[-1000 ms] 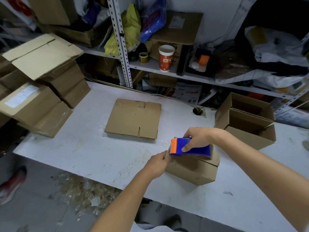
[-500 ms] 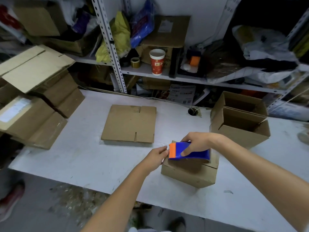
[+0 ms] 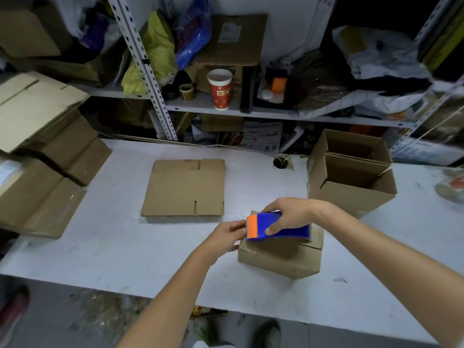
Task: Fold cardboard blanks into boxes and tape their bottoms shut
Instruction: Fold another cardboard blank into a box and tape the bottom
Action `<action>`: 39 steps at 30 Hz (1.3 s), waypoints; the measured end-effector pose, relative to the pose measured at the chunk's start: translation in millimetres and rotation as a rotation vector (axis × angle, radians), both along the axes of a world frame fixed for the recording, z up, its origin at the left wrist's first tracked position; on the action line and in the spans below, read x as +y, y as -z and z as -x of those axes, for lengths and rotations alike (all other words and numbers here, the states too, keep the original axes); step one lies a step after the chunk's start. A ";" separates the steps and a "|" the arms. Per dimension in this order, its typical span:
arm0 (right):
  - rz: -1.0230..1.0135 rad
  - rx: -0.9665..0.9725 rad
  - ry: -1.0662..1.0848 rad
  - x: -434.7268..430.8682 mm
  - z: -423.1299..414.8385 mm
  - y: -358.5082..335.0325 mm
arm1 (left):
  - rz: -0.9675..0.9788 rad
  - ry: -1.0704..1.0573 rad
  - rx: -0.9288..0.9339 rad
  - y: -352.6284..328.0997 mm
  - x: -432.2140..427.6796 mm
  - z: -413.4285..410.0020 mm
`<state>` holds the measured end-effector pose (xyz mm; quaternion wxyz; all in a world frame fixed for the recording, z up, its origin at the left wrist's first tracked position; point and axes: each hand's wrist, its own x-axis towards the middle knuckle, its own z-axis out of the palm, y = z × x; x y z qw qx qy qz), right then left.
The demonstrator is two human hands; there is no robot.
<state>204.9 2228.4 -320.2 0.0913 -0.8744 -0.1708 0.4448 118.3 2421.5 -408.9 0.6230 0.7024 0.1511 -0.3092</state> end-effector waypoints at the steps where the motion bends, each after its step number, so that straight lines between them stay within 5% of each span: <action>1: -0.001 0.001 0.000 0.0 -0.2 -0.1 | -0.008 0.007 0.000 0.0 0.2 -1.0; 19: 0.095 -0.019 0.099 -36.0 22.0 -5.0 | -0.098 -0.012 -0.101 12.5 -11.7 -1.2; 30: 0.041 -0.085 0.201 -43.5 33.0 -3.0 | -0.360 0.146 -0.162 8.3 -26.4 -11.3; 39: 0.167 -0.032 0.369 -209.4 70.9 -14.9 | -0.384 0.159 -0.119 12.5 -29.4 -13.9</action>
